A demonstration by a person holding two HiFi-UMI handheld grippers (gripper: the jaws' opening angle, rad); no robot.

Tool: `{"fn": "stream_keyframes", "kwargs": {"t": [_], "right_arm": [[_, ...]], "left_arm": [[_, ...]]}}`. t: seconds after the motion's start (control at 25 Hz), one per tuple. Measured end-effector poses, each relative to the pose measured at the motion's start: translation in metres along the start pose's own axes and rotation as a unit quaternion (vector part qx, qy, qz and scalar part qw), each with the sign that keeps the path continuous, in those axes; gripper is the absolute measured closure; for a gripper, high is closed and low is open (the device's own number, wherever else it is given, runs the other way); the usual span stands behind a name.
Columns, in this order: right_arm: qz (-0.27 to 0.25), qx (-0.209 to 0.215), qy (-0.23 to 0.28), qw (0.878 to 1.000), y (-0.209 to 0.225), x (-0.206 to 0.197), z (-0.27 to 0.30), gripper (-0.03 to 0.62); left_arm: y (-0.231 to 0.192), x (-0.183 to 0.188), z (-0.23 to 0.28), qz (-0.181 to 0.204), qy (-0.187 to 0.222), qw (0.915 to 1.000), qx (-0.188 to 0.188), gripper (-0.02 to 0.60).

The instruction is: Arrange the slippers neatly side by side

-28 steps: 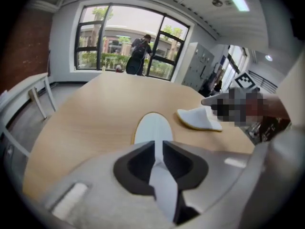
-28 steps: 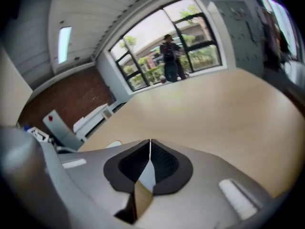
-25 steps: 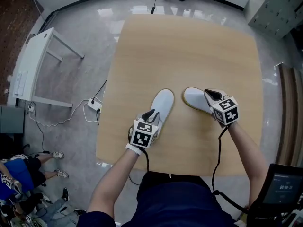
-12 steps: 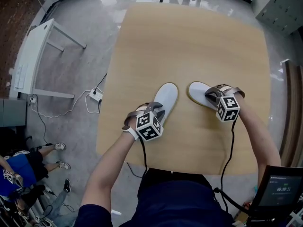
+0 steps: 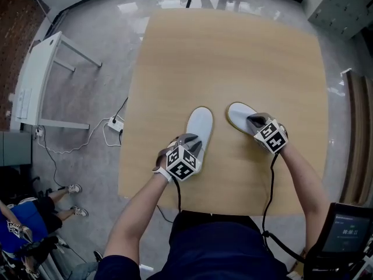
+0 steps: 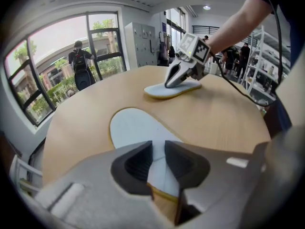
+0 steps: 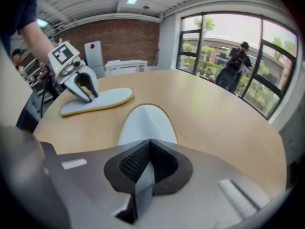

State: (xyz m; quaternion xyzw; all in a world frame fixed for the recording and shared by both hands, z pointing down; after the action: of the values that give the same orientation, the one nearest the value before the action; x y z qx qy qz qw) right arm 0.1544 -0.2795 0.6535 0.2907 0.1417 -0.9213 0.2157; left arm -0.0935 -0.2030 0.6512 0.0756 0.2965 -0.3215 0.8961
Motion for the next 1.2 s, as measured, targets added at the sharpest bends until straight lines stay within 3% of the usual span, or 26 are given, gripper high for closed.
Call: {"fn": "stream_keyframes", "kwargs": {"t": [0.16,0.36,0.56,0.76,1.04,1.2], "right_arm": [[0.107,-0.053,-0.011,0.993,-0.007,-0.004,0.002,0.583],[0.238,-0.112,-0.030,0.964,-0.025,-0.001,-0.011,0.583],[0.334,-0.153,-0.035,0.930,-0.041,-0.003,-0.005,0.583],[0.448,-0.172,-0.044,0.876,-0.060,-0.009,-0.010,0.583],[0.522,-0.166,-0.028,0.836,-0.065,-0.013,-0.005,0.583],[0.533,-0.143,0.005,0.834,-0.060,-0.012,-0.009,0.583]], "left_arm": [[0.008,0.001,0.004,-0.015,0.006,0.9998,0.011,0.495],[0.027,0.005,-0.003,-0.034,0.012,0.9992,0.018,0.495],[0.032,0.003,0.005,-0.034,0.013,0.9992,0.016,0.495],[0.032,0.007,0.005,-0.034,0.011,0.9992,0.020,0.497],[0.027,0.008,0.014,-0.033,0.007,0.9991,0.026,0.497],[0.028,0.011,0.016,-0.015,0.001,0.9995,0.027,0.497]]}}
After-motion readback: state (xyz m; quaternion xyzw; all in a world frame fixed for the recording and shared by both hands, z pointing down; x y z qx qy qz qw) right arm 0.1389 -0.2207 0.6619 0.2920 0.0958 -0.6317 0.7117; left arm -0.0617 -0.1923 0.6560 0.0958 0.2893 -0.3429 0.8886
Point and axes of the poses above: the fingertips, and each gripper's own axes: z forward along the fingers, y to its right, x out of its top, the point moved 7 cm from there along -z, backward along the fingers, and after that the axes turned 10 degrees about -z, right-handed, at the moved point
